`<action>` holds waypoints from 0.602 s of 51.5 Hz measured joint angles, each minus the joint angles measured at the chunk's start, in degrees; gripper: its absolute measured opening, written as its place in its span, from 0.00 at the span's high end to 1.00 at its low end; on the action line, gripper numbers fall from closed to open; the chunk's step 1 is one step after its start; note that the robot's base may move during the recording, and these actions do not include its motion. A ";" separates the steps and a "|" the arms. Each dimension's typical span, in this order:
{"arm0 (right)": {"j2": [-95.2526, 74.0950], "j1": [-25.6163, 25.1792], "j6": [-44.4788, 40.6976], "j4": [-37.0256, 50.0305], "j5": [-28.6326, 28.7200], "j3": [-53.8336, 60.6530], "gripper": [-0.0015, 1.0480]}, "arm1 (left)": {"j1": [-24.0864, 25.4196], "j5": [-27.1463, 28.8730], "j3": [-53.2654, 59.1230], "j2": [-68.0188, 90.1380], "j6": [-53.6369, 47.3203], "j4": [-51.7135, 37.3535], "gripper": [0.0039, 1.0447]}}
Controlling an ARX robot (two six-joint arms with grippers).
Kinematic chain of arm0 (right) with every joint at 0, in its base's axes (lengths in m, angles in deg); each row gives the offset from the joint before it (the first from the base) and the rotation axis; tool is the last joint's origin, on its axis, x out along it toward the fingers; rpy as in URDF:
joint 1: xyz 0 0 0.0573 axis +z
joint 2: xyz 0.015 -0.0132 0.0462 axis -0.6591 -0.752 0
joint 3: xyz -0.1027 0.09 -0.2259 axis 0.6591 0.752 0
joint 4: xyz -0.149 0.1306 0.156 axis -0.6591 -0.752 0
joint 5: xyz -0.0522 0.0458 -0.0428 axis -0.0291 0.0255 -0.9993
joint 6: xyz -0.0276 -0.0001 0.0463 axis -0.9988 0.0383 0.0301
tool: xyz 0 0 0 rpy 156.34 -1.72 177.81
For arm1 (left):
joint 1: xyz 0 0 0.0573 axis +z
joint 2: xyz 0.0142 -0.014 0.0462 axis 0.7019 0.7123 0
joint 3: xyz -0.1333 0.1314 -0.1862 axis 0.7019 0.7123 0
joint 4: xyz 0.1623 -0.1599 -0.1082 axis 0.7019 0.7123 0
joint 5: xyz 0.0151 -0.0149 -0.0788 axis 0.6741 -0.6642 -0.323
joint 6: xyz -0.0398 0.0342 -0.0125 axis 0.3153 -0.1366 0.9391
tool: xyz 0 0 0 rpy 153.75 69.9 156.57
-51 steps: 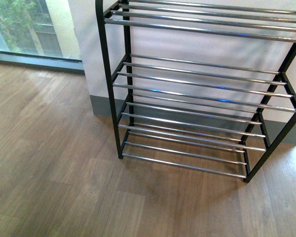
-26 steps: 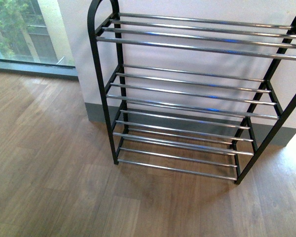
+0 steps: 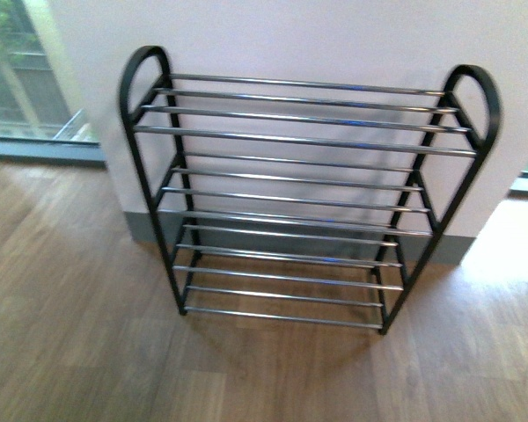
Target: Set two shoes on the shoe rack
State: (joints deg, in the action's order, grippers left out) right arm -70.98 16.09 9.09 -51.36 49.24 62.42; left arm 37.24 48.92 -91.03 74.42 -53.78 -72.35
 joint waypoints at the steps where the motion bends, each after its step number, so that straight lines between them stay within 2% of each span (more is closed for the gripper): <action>1: 0.02 0.00 0.04 0.00 -0.20 0.00 0.99 | 0.00 -0.17 0.00 0.02 -0.02 0.00 0.99; 10: 0.09 -0.37 0.00 -0.02 -2.23 0.00 0.99 | -0.52 -2.99 0.04 0.02 0.22 0.00 0.99; 21: 0.02 -0.02 0.15 -0.02 0.66 0.00 0.99 | -0.07 0.26 0.15 0.07 0.11 0.00 0.99; 31: 0.07 -0.11 0.11 -0.02 -1.20 0.00 0.99 | -0.13 -1.33 0.15 -0.09 0.11 0.00 0.99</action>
State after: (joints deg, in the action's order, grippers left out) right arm -70.92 15.98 9.20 -51.39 48.03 62.42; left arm 37.11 47.59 -90.88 74.33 -53.67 -72.35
